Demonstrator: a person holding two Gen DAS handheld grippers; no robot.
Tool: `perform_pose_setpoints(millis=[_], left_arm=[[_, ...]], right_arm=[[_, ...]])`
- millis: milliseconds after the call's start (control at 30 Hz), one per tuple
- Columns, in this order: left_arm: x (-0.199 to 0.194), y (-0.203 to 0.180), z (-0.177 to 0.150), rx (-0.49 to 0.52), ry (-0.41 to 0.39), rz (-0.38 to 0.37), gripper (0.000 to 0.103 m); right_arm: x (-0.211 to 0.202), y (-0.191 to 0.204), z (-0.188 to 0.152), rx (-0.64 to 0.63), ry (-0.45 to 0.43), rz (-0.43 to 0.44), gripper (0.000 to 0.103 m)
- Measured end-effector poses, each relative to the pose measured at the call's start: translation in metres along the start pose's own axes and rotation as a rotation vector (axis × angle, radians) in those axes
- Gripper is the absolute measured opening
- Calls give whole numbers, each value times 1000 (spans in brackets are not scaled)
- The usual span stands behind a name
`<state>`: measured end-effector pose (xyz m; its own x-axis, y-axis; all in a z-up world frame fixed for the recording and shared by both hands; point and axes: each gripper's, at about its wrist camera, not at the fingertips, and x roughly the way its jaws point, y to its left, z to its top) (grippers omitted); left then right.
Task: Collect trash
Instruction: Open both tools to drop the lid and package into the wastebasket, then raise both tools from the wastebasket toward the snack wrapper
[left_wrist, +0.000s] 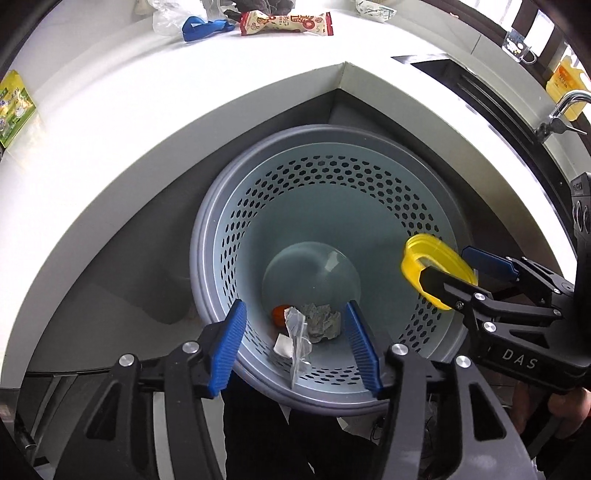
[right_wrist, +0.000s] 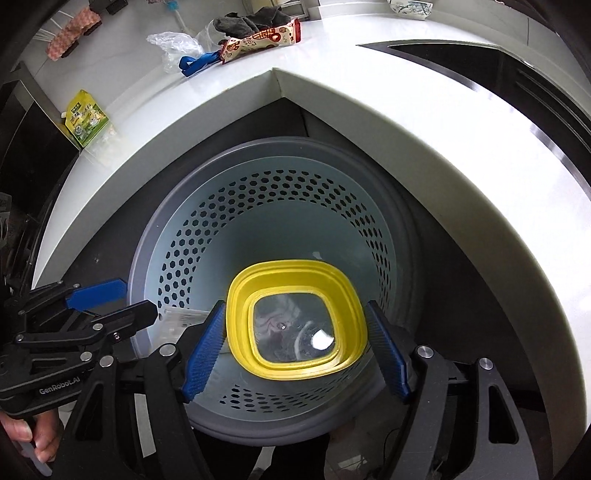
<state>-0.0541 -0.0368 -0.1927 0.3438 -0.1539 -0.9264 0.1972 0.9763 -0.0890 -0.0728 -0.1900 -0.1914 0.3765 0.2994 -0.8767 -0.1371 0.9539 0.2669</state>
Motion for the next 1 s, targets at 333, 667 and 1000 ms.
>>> perform_pose_setpoints(millis=[333, 667, 1000], left_arm=[[-9, -2, 5, -9, -10, 27, 54], [-30, 4, 11, -24, -44, 48, 57], [-61, 7, 26, -27, -103, 44, 60]], right_arm=[[-13, -4, -2, 12, -24, -9, 71], [-25, -4, -5, 27, -27, -9, 71], [-48, -3, 2, 23, -60, -14, 71]])
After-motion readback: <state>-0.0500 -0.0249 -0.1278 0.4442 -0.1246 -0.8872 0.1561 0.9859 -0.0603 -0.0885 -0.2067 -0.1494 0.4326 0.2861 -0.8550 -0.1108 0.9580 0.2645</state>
